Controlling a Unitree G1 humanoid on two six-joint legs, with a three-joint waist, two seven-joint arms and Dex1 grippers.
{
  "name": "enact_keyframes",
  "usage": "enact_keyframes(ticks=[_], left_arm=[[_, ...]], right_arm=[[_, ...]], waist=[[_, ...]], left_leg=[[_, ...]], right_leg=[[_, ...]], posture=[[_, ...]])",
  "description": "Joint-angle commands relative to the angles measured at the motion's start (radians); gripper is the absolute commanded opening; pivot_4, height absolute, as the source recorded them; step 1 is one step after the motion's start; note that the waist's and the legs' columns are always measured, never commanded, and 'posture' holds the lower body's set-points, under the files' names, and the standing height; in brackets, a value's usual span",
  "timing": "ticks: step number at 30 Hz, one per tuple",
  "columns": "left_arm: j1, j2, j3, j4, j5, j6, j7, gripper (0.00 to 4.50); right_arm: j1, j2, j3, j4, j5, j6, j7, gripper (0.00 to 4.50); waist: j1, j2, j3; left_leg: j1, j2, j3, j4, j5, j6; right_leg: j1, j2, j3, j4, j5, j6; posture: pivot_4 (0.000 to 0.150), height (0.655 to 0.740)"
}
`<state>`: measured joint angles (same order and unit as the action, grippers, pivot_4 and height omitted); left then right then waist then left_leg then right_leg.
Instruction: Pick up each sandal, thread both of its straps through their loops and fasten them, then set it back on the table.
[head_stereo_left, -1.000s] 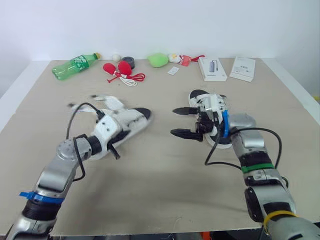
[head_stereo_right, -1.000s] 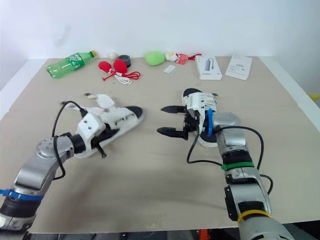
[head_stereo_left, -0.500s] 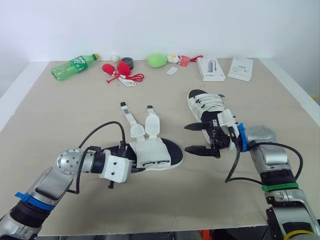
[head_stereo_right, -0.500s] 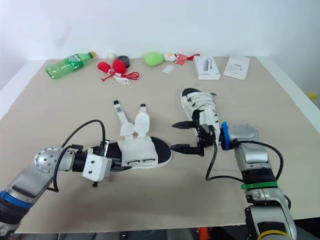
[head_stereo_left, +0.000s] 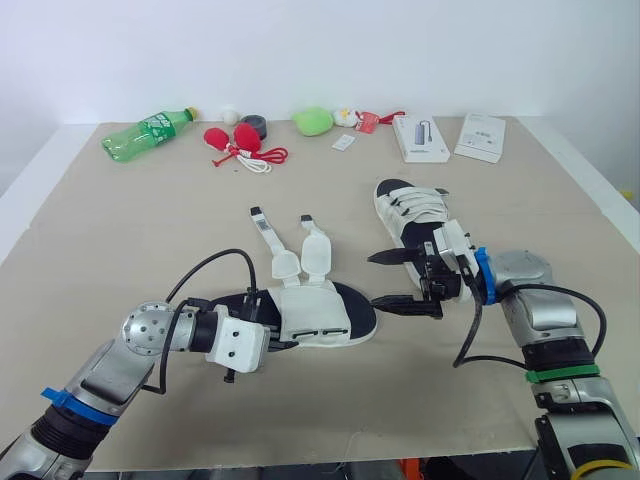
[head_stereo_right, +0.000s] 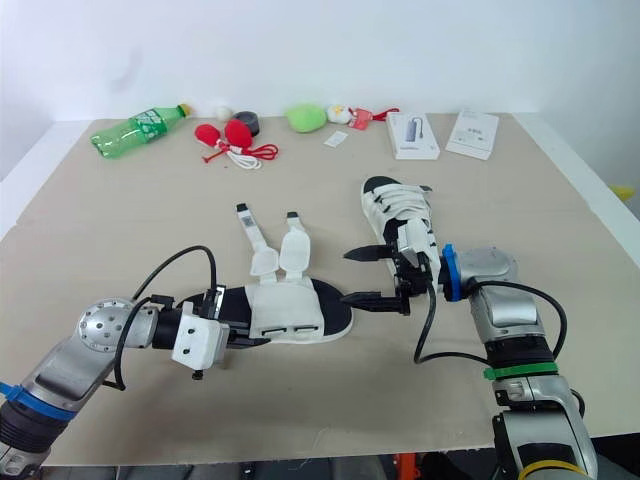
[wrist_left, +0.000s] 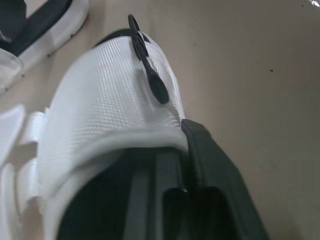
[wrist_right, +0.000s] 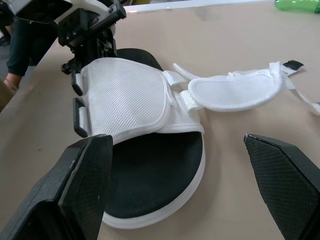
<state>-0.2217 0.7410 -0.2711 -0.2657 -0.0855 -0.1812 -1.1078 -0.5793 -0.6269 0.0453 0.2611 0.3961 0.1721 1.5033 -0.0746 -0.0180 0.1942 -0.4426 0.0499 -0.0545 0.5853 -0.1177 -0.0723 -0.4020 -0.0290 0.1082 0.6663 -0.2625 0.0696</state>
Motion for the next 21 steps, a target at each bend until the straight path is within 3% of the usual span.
enact_keyframes(ticks=[1, 3, 6, 10, 13, 15, 16, 20, 21], left_arm=[[0.01, 0.032, 0.027, -0.066, -0.019, 0.026, -0.01, 1.54], [0.021, 0.053, 0.046, -0.095, -0.043, 0.056, -0.019, 2.34], [0.079, 0.123, 0.107, -0.148, -0.103, 0.115, -0.048, 3.02], [0.172, 0.212, 0.237, -0.243, -0.303, 0.348, -0.066, 4.34], [0.206, 0.271, 0.381, -0.26, -0.57, 0.634, -0.042, 4.5], [0.172, 0.241, 0.436, -0.228, -0.658, 0.735, 0.036, 4.5], [0.137, 0.211, 0.445, -0.213, -0.697, 0.775, 0.09, 4.5], [0.003, 0.06, 0.477, -0.169, -0.836, 0.894, 0.301, 4.5], [-0.02, 0.027, 0.478, -0.157, -0.844, 0.905, 0.34, 4.5]], right_arm=[[-0.05, -0.004, 0.008, 0.009, -0.002, -0.014, 0.022, 4.5], [-0.067, 0.001, 0.014, 0.022, -0.005, -0.016, 0.026, 4.5], [-0.086, 0.004, 0.026, 0.031, -0.011, -0.015, 0.031, 4.5], [-0.092, 0.01, 0.036, 0.03, -0.004, -0.007, 0.035, 4.5], [-0.082, 0.024, 0.052, 0.016, -0.003, -0.003, 0.04, 4.11], [-0.071, 0.025, 0.076, 0.007, -0.019, -0.003, 0.049, 3.37], [-0.064, 0.026, 0.087, -0.001, -0.025, -0.004, 0.048, 3.37], [-0.033, 0.034, 0.132, -0.034, -0.055, -0.022, 0.027, 1.71], [-0.027, 0.037, 0.144, -0.041, -0.068, -0.025, 0.017, 1.6]], waist=[[0.0, 0.0, 0.0], [-0.001, 0.0, 0.0], [-0.002, 0.0, 0.0], [-0.003, 0.0, 0.001], [-0.001, -0.001, 0.001], [-0.002, -0.001, 0.001], [0.0, -0.001, 0.002], [0.001, -0.002, 0.002], [0.003, -0.002, 0.002]], left_leg=[[0.0, 0.0, 0.0, 0.0, 0.0, 0.0], [0.0, 0.0, 0.0, 0.0, 0.0, 0.0], [0.0, 0.0, 0.0, 0.0, 0.0, 0.001], [0.0, 0.002, 0.0, 0.0, 0.0, 0.001], [0.001, 0.003, 0.0, -0.001, 0.0, 0.001], [0.001, 0.004, 0.0, 0.0, 0.0, 0.001], [0.001, 0.004, 0.0, 0.0, 0.0, 0.001], [0.001, 0.003, 0.0, 0.002, 0.0, 0.001], [0.001, 0.003, 0.0, 0.002, 0.0, 0.001]], right_leg=[[0.0, 0.0, 0.0, 0.0, 0.0, 0.0], [0.0, 0.0, 0.0, 0.0, 0.0, 0.0], [0.0, 0.0, 0.0, 0.0, 0.0, -0.001], [0.0, 0.001, 0.0, 0.0, 0.0, -0.002], [-0.001, 0.002, -0.001, 0.001, 0.0, -0.002], [-0.001, 0.002, -0.001, 0.001, 0.0, -0.003], [-0.001, 0.002, -0.001, 0.001, 0.0, -0.003], [0.0, 0.002, -0.002, 0.002, 0.0, -0.003], [0.0, 0.002, -0.002, 0.001, 0.001, -0.002]], posture=[[0.15, 0.74], [0.15, 0.74], [0.15, 0.74], [0.15, 0.74], [0.15, 0.74], [0.15, 0.74], [0.15, 0.74], [0.15, 0.74], [0.15, 0.74]])
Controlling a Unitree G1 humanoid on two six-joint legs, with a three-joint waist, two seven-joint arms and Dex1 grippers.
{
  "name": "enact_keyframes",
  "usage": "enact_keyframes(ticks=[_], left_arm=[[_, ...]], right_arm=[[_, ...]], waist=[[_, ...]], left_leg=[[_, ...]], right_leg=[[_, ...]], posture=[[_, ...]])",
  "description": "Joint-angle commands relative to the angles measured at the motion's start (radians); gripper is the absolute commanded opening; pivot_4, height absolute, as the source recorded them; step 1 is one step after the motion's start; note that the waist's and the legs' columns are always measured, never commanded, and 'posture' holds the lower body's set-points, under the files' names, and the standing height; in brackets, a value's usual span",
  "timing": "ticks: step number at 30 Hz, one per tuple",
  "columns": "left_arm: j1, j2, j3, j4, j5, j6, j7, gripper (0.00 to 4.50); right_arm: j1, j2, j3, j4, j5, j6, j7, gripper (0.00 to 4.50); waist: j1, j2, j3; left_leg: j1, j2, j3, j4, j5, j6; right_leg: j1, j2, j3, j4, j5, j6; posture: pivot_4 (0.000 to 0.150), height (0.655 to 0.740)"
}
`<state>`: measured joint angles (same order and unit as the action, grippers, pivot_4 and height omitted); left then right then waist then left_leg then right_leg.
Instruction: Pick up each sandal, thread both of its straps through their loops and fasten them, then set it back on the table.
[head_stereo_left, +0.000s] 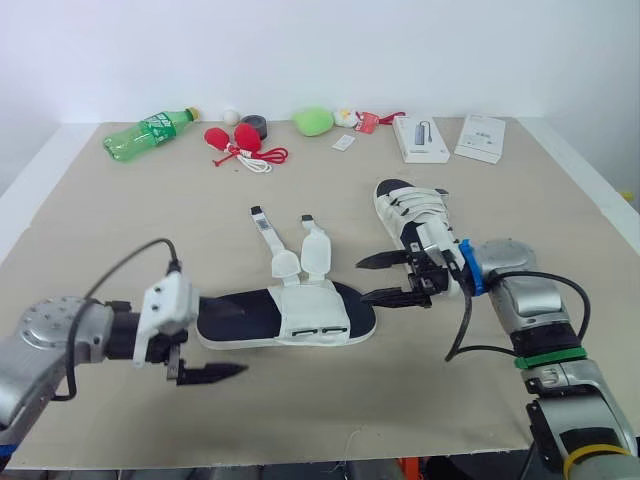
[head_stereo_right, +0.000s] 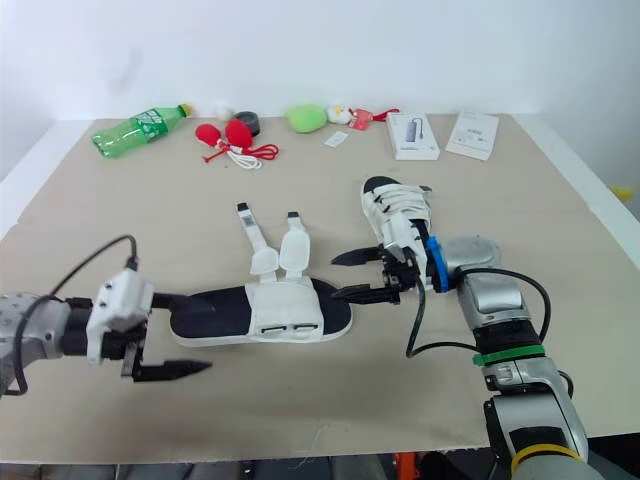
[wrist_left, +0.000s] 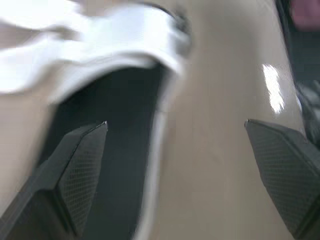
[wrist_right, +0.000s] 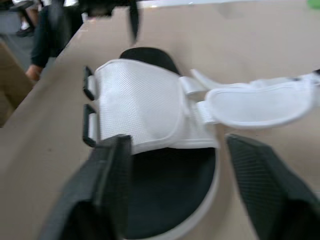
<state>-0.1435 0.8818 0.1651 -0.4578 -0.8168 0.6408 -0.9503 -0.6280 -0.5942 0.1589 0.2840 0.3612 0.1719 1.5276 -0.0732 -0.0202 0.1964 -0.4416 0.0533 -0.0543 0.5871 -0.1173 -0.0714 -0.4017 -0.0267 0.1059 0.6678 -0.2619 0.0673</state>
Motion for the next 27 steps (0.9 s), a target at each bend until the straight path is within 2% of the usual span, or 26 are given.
enact_keyframes(ticks=[1, 4, 7, 10, 13, 22, 25, 27], left_arm=[[-0.121, -0.149, 0.043, 0.054, -0.107, 0.086, 0.22, 4.5], [-0.17, -0.223, 0.056, 0.118, -0.123, 0.108, 0.289, 4.5], [-0.193, -0.242, 0.052, 0.171, -0.127, 0.146, 0.318, 4.5], [-0.206, -0.239, 0.02, 0.198, -0.078, 0.168, 0.343, 4.5], [-0.238, -0.259, 0.014, 0.262, -0.121, 0.252, 0.362, 4.5], [-0.289, -0.298, -0.047, 0.325, -0.035, 0.296, 0.389, 4.5], [-0.307, -0.323, -0.036, 0.352, -0.025, 0.315, 0.422, 4.5], [-0.336, -0.357, 0.008, 0.4, -0.063, 0.37, 0.467, 4.5]], right_arm=[[0.029, 0.007, 0.043, -0.065, -0.051, -0.041, -0.015, 1.19], [0.046, 0.006, 0.071, -0.055, -0.095, -0.089, -0.022, 0.18], [0.057, 0.005, 0.077, -0.044, -0.113, -0.128, -0.027, 0.18], [0.057, 0.01, 0.077, -0.032, -0.13, -0.164, -0.039, 0.18], [0.046, 0.024, 0.08, -0.023, -0.142, -0.186, -0.054, 0.18], [0.03, 0.041, 0.086, -0.023, -0.159, -0.197, -0.072, 0.18], [0.036, 0.042, 0.091, -0.018, -0.168, -0.209, -0.073, 0.18], [0.038, 0.043, 0.091, -0.015, -0.171, -0.213, -0.074, 0.18]], waist=[[0.001, -0.001, 0.0], [-0.001, -0.002, 0.001], [-0.003, -0.002, 0.001], [-0.003, -0.003, 0.001], [-0.002, -0.003, 0.0], [-0.002, -0.003, 0.0], [-0.001, -0.003, 0.0], [-0.002, -0.003, 0.0]], left_leg=[[0.0, 0.0, 0.0, 0.0, 0.0, 0.0], [0.0, 0.0, -0.001, 0.001, 0.0, 0.0], [0.0, 0.001, -0.001, 0.001, 0.0, 0.0], [0.0, 0.001, -0.001, 0.001, 0.0, 0.0], [0.0, 0.0, -0.001, 0.001, 0.001, -0.001], [0.001, 0.0, -0.002, 0.001, 0.002, -0.003], [0.0, 0.0, -0.002, 0.001, 0.002, -0.003], [0.001, 0.0, -0.002, 0.001, 0.002, -0.003]], right_leg=[[0.001, 0.0, 0.0, 0.0, 0.001, 0.001], [0.001, 0.002, 0.0, 0.0, 0.004, 0.006], [0.001, 0.002, 0.0, 0.0, 0.004, 0.005], [0.001, 0.002, 0.0, 0.0, 0.004, 0.005], [0.001, 0.002, 0.0, 0.0, 0.005, 0.006], [0.001, 0.002, 0.0, 0.0, 0.007, 0.006], [0.001, 0.002, 0.0, 0.0, 0.007, 0.006], [0.001, 0.002, 0.0, 0.0, 0.008, 0.006]], posture=[[0.15, 0.74], [0.15, 0.74], [0.15, 0.74], [0.15, 0.74], [0.15, 0.74], [0.15, 0.74], [0.15, 0.74], [0.15, 0.74]])
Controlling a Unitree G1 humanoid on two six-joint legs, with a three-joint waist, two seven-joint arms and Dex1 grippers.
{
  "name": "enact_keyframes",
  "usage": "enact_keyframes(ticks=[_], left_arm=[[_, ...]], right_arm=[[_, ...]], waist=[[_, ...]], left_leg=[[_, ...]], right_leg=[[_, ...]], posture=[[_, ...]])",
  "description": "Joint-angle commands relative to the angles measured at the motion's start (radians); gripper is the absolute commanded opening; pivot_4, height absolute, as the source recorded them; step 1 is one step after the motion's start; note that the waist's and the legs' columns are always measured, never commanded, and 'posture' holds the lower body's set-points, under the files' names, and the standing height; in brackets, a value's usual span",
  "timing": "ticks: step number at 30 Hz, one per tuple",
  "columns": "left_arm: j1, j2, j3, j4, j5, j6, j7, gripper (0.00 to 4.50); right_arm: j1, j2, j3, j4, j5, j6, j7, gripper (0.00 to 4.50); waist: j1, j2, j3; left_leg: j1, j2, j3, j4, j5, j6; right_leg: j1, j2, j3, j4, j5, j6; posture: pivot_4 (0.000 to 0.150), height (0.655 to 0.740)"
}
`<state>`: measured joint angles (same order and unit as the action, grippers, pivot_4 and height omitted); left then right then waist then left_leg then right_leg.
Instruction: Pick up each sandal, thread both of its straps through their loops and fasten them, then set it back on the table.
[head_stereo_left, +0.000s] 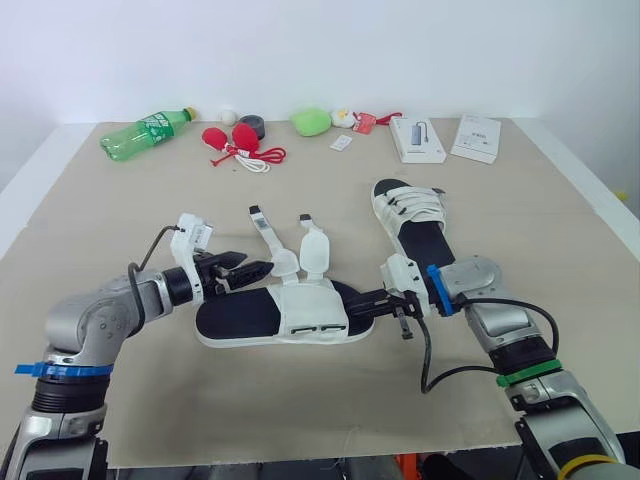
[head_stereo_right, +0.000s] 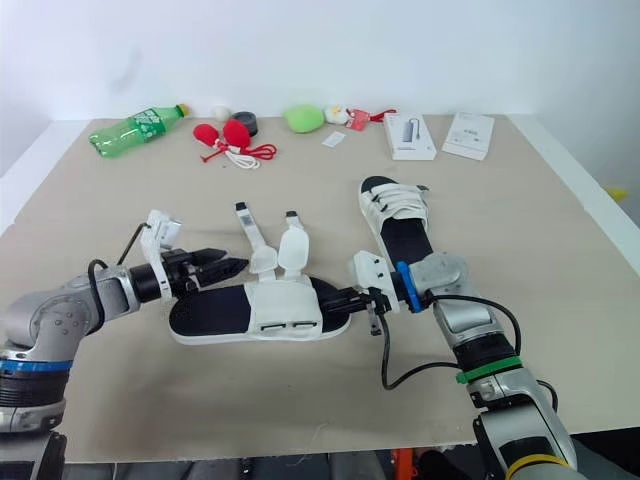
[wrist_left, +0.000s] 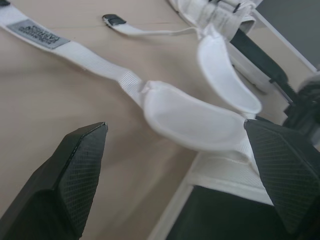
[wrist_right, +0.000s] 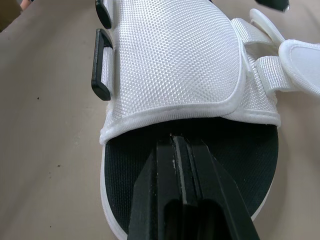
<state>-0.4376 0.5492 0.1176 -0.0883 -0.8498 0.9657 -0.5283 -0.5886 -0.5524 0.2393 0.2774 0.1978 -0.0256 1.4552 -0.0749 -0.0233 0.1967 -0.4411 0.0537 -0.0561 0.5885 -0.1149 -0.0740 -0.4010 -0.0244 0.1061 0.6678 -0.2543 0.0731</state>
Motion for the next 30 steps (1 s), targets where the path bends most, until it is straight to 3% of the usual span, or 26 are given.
enact_keyframes(ticks=[1, 12, 19, 30], left_arm=[[-0.061, -0.041, 0.08, 0.055, -0.047, 0.07, 0.072, 4.5], [-0.244, -0.163, 0.214, 0.343, -0.123, 0.259, 0.195, 4.5], [-0.378, -0.206, 0.2, 0.557, -0.04, 0.206, 0.169, 4.5], [-0.575, -0.254, 0.169, 0.952, 0.156, -0.062, 0.071, 4.5]], right_arm=[[-0.002, 0.002, 0.009, -0.009, -0.007, -0.013, -0.003, 0.18], [-0.005, 0.003, 0.003, -0.013, -0.009, -0.009, -0.011, 0.18], [-0.001, 0.002, -0.003, -0.024, -0.005, -0.008, -0.026, 0.18], [0.009, -0.011, -0.008, -0.043, -0.005, -0.001, -0.045, 0.18]], waist=[[0.0, 0.0, 0.0], [0.0, -0.001, -0.001], [0.0, -0.002, -0.001], [0.0, -0.002, -0.001]], left_leg=[[0.0, 0.0, 0.0, 0.0, 0.0, 0.0], [0.0, -0.001, -0.001, 0.0, 0.001, 0.0], [0.0, -0.002, -0.002, 0.0, 0.002, -0.002], [0.0, -0.002, -0.002, 0.0, 0.004, -0.004]], right_leg=[[0.0, 0.0, 0.0, 0.0, 0.0, 0.0], [0.001, 0.0, 0.0, 0.0, 0.001, 0.001], [0.002, -0.001, -0.001, -0.001, 0.002, 0.002], [0.001, -0.001, -0.001, -0.001, 0.003, 0.003]], posture=[[0.15, 0.74], [0.15, 0.74], [0.15, 0.74], [0.15, 0.74]])
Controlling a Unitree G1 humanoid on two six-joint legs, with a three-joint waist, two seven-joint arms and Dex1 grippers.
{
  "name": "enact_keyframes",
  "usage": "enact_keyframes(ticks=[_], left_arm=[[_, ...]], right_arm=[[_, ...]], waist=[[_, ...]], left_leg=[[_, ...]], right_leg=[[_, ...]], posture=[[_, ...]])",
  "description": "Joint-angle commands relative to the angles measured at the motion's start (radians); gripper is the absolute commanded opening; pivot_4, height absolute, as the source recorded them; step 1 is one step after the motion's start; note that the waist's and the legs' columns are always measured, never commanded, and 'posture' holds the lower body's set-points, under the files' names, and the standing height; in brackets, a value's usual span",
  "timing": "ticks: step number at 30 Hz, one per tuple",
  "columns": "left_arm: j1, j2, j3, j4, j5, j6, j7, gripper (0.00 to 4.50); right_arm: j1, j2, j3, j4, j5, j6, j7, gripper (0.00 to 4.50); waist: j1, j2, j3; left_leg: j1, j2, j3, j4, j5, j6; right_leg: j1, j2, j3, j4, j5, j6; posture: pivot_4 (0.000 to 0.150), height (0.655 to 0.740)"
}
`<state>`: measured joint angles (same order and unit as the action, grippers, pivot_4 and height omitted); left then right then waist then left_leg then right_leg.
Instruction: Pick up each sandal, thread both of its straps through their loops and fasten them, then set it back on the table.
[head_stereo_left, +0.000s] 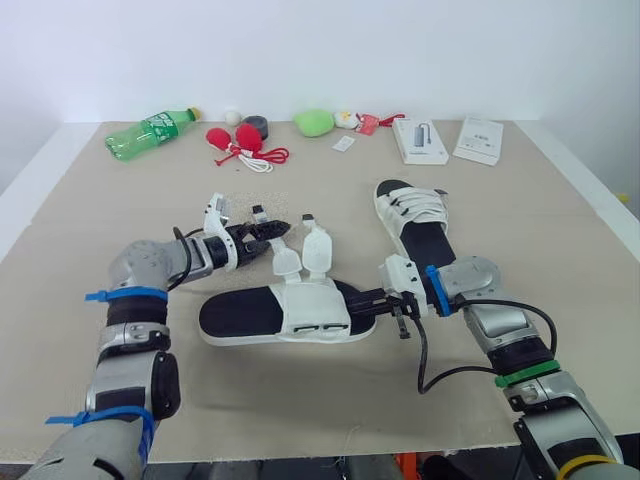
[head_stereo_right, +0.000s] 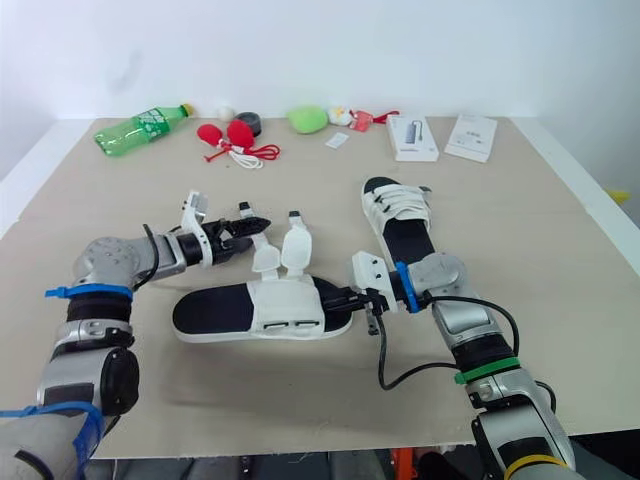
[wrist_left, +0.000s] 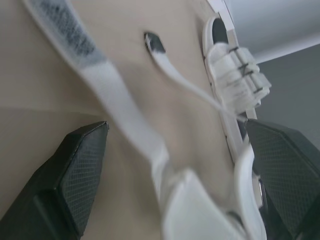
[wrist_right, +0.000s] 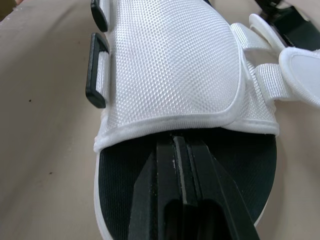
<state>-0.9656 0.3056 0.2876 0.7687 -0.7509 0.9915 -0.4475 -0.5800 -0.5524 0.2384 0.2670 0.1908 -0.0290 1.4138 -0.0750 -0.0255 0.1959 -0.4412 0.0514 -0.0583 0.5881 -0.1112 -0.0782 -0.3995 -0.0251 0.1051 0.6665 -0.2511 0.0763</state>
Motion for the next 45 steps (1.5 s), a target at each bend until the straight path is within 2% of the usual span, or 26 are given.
enact_keyframes(ticks=[1, 2, 4, 5, 6, 9, 10, 11, 12, 13, 14, 15, 17, 18, 23, 26, 30, 33, 35, 37, 38, 41, 45], left_arm=[[-0.058, -0.013, 0.003, 0.121, 0.067, -0.109, -0.013, 4.5], [-0.067, -0.016, 0.01, 0.144, 0.076, -0.137, -0.013, 4.5], [-0.082, -0.018, 0.025, 0.187, 0.087, -0.172, -0.007, 4.08], [-0.087, -0.017, 0.025, 0.202, 0.093, -0.182, -0.016, 3.79], [-0.09, -0.017, 0.024, 0.209, 0.099, -0.19, -0.024, 3.68], [-0.101, -0.017, 0.025, 0.232, 0.111, -0.197, -0.045, 2.82], [-0.103, -0.016, 0.026, 0.238, 0.116, -0.198, -0.051, 2.7], [-0.102, -0.015, 0.024, 0.239, 0.122, -0.198, -0.06, 2.11], [-0.099, -0.014, 0.018, 0.237, 0.131, -0.203, -0.076, 2.11], [-0.096, -0.014, 0.015, 0.232, 0.138, -0.208, -0.09, 1.65], [-0.094, -0.013, 0.015, 0.226, 0.141, -0.212, -0.099, 1.48], [-0.093, -0.013, 0.016, 0.222, 0.143, -0.217, -0.106, 0.93], [-0.082, -0.015, 0.003, 0.185, 0.158, -0.242, -0.14, 0.25], [-0.078, -0.016, 0.001, 0.171, 0.164, -0.254, -0.149, 0.09], [-0.049, -0.017, -0.025, 0.11, 0.196, -0.326, -0.208, 0.09], [0.006, -0.015, -0.108, -0.032, 0.259, -0.434, -0.289, 0.09], [0.118, 0.019, -0.25, -0.327, 0.367, -0.605, -0.385, 0.09], [0.225, 0.075, -0.353, -0.572, 0.491, -0.828, -0.435, 0.09], [0.31, 0.144, -0.425, -0.702, 0.603, -1.049, -0.484, 0.09], [0.372, 0.201, -0.463, -0.767, 0.679, -1.243, -0.515, 0.09], [0.39, 0.223, -0.471, -0.78, 0.705, -1.33, -0.519, 0.09], [0.413, 0.339, -0.478, -0.732, 0.815, -1.785, -0.524, 0.09], [0.37, 0.399, -0.489, -0.617, 0.892, -2.077, -0.47, 0.09]], right_arm=[[0.0, -0.012, -0.007, -0.033, 0.002, 0.003, -0.005, 0.18], [0.0, -0.013, -0.006, -0.033, 0.001, 0.003, -0.006, 0.18], [0.001, -0.013, -0.006, -0.034, 0.0, 0.004, -0.007, 0.0], [0.001, -0.013, -0.005, -0.035, 0.0, 0.005, -0.007, 0.0], [0.002, -0.014, -0.005, -0.036, 0.0, 0.006, -0.007, 0.0], [0.003, -0.016, -0.003, -0.037, 0.0, 0.007, -0.005, 0.0], [0.003, -0.016, -0.003, -0.037, 0.0, 0.008, -0.004, 0.0], [0.002, -0.016, -0.002, -0.035, -0.001, 0.008, -0.003, 0.0], [0.001, -0.016, -0.001, -0.033, -0.002, 0.007, -0.002, 0.0], [-0.001, -0.017, 0.0, -0.03, -0.003, 0.006, -0.001, 0.0], [-0.002, -0.017, 0.0, -0.028, -0.004, 0.005, 0.0, 0.0], [-0.004, -0.016, 0.0, -0.026, -0.005, 0.004, 0.0, 0.0], [-0.006, -0.017, 0.002, -0.021, -0.006, 0.0, 0.003, 0.0], [-0.007, -0.017, 0.003, -0.019, -0.008, -0.003, 0.005, 0.0], [-0.011, -0.015, 0.005, -0.013, -0.01, -0.008, 0.009, 0.0], [-0.012, -0.016, 0.005, -0.012, -0.011, -0.01, 0.011, 0.0], [-0.012, -0.017, 0.003, -0.012, -0.012, -0.015, 0.011, 0.0], [-0.013, -0.022, 0.001, -0.01, -0.011, -0.019, 0.011, 0.0], [-0.014, -0.024, 0.001, -0.006, -0.012, -0.024, 0.012, 0.0], [-0.014, -0.026, 0.002, -0.003, -0.013, -0.028, 0.012, 0.0], [-0.014, -0.027, 0.003, -0.001, -0.013, -0.03, 0.012, 0.0], [-0.021, -0.029, 0.005, 0.013, -0.017, -0.043, 0.017, 0.0], [-0.029, -0.026, 0.009, 0.031, -0.021, -0.054, 0.021, 0.0]], waist=[[0.0, 0.0, 0.0], [0.0, 0.0, 0.0], [0.0, 0.0, 0.0], [0.0, 0.0, 0.0], [0.0, 0.0, 0.0], [-0.001, 0.0, 0.0], [-0.001, 0.0, 0.0], [-0.001, 0.0, 0.0], [-0.001, 0.0, 0.0], [-0.001, 0.0, 0.0], [-0.001, 0.0, 0.0], [-0.001, 0.0, 0.0], [-0.001, 0.0, 0.0], [-0.001, 0.0, 0.0], [-0.001, 0.0, 0.0], [-0.001, 0.0, 0.0], [0.0, 0.0, 0.0], [0.002, 0.0, 0.0], [-0.001, 0.0, 0.0], [0.001, 0.0, 0.0], [0.001, 0.0, 0.0], [0.002, 0.0, 0.0], [0.002, 0.0, 0.0]], left_leg=[[0.0, 0.0, 0.0, 0.0, 0.0, 0.0], [0.0, 0.0, 0.0, 0.0, 0.0, 0.0], [0.0, 0.0, 0.0, 0.0, 0.0, -0.001], [0.0, 0.0, 0.0, 0.0, 0.001, -0.001], [0.0, 0.0, 0.0, 0.0, 0.001, -0.001], [0.0, 0.0, 0.0, 0.0, 0.001, -0.001], [0.0, 0.0, 0.0, -0.001, 0.001, -0.001], [0.0, 0.0, 0.0, -0.001, 0.001, -0.001], [0.0, 0.0, 0.0, -0.001, 0.001, -0.001], [0.0, 0.0, 0.0, -0.001, 0.001, -0.001], [0.0, 0.0, 0.0, -0.001, 0.001, -0.001], [0.0, 0.0, 0.0, -0.001, 0.001, -0.001], [-0.001, 0.0, 0.0, -0.001, 0.001, -0.001], [-0.001, 0.0, 0.0, -0.002, 0.001, -0.001], [-0.001, 0.0, 0.0, -0.002, 0.001, -0.001], [-0.001, 0.0, 0.0, -0.002, 0.001, -0.001], [-0.001, 0.0, 0.0, -0.002, 0.001, -0.001], [-0.001, 0.0, 0.001, -0.004, 0.001, -0.002], [-0.001, 0.001, 0.002, -0.004, 0.001, -0.002], [0.0, 0.001, 0.003, -0.005, 0.001, -0.002], [0.0, 0.001, 0.003, -0.005, 0.001, -0.001], [0.0, 0.001, 0.003, -0.005, 0.001, -0.001], [0.001, 0.0, 0.007, -0.005, 0.003, 0.001]], right_leg=[[0.0, 0.0, 0.0, 0.0, 0.0, 0.0], [0.0, 0.0, 0.0, 0.0, 0.0, 0.0], [0.0, 0.0, 0.0, 0.0, 0.0, 0.0], [0.0, 0.0, 0.0, 0.0, 0.001, 0.0], [0.0, 0.0, 0.0, 0.0, 0.001, 0.0], [0.0, 0.0, 0.0, 0.0, 0.001, 0.0], [0.0, 0.0, 0.0, 0.0, 0.001, 0.0], [0.0, 0.0, 0.0, 0.0, 0.001, 0.0], [0.0, 0.0, 0.0, 0.0, 0.001, 0.0], [0.0, 0.0, 0.0, 0.0, 0.001, 0.0], [0.0, 0.0, 0.0, 0.0, 0.001, 0.0], [0.0, 0.0, 0.0, 0.0, 0.001, 0.0], [-0.001, 0.0, 0.0, 0.0, 0.0, 0.0], [-0.001, 0.0, 0.0, 0.0, 0.0, 0.0], [-0.001, 0.0, 0.0, -0.001, 0.0, 0.0], [-0.001, 0.0, 0.0, -0.001, 0.0, 0.0], [-0.002, 0.0, 0.0, -0.001, 0.0, 0.0], [-0.002, 0.0, 0.002, -0.001, 0.0, 0.0], [-0.003, 0.0, 0.003, -0.001, 0.0, 0.0], [-0.003, 0.0, 0.003, -0.002, 0.0, -0.001], [-0.002, 0.0, 0.004, -0.002, -0.001, -0.001], [-0.003, -0.001, 0.004, -0.002, -0.002, -0.007], [-0.002, -0.003, 0.006, -0.002, -0.001, -0.007]], posture=[[0.15, 0.74], [0.15, 0.74], [0.15, 0.74], [0.15, 0.74], [0.15, 0.74], [0.15, 0.74], [0.15, 0.74], [0.15, 0.74], [0.15, 0.74], [0.15, 0.74], [0.15, 0.74], [0.15, 0.74], [0.15, 0.74], [0.15, 0.74], [0.15, 0.74], [0.15, 0.74], [0.15, 0.74], [0.15, 0.74], [0.15, 0.74], [0.15, 0.74], [0.15, 0.74], [0.15, 0.74], [0.15, 0.74]])
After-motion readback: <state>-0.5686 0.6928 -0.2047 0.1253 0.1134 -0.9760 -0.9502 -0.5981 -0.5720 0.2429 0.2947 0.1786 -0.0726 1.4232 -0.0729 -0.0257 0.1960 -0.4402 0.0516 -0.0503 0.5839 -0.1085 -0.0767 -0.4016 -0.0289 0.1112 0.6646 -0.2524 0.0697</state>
